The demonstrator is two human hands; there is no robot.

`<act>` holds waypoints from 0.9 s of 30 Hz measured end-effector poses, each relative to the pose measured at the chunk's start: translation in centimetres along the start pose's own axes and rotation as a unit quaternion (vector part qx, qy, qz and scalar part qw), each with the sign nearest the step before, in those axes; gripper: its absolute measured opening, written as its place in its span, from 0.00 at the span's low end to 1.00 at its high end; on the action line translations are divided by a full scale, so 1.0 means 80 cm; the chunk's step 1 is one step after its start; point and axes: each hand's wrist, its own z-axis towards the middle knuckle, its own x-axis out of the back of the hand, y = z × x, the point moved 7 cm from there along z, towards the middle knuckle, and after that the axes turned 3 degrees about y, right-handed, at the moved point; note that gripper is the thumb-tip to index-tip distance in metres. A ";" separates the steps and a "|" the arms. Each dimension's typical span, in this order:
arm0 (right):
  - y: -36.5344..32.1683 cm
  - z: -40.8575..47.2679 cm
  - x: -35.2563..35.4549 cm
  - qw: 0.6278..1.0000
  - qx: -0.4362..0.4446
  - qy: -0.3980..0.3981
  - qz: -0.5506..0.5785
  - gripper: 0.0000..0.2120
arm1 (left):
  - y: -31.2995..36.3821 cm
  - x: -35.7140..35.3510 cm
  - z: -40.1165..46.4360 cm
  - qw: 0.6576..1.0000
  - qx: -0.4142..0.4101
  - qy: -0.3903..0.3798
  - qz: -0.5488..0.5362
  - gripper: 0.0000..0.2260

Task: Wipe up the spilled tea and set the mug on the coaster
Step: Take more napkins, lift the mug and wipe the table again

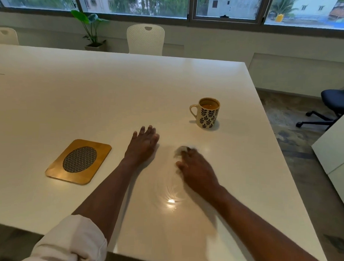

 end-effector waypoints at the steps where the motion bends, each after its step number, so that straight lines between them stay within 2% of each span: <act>1: -0.024 -0.004 0.005 1.000 0.012 0.010 -0.006 0.13 | -0.002 0.000 0.000 1.000 0.001 -0.008 -0.001 0.24; 5: -0.107 -0.029 0.011 0.996 0.051 0.056 0.038 0.18 | -0.008 -0.001 -0.008 0.999 0.006 -0.015 -0.031 0.23; 9: -0.142 -0.059 -0.018 0.989 -0.015 -0.031 0.142 0.35 | -0.009 0.000 -0.019 0.999 -0.011 -0.029 -0.028 0.23; 14: -0.148 -0.094 -0.023 0.989 -0.039 -0.047 0.132 0.41 | -0.007 0.005 -0.028 0.999 -0.034 -0.023 -0.010 0.23; 18: -0.101 -0.110 -0.019 0.978 -0.155 -0.049 0.129 0.43 | -0.004 0.006 -0.031 0.999 -0.041 -0.025 0.011 0.23; 21: -0.022 -0.135 -0.009 0.971 -0.228 -0.050 0.054 0.43 | -0.002 0.005 -0.032 0.998 -0.044 -0.029 0.028 0.24; 24: 0.059 -0.168 0.003 0.951 -0.308 -0.038 0.004 0.42 | 0.000 0.005 -0.034 0.997 -0.049 -0.030 0.058 0.25; 27: 0.089 -0.176 0.000 0.932 -0.360 -0.041 0.008 0.43 | 0.001 0.003 -0.034 0.995 -0.048 -0.039 0.073 0.25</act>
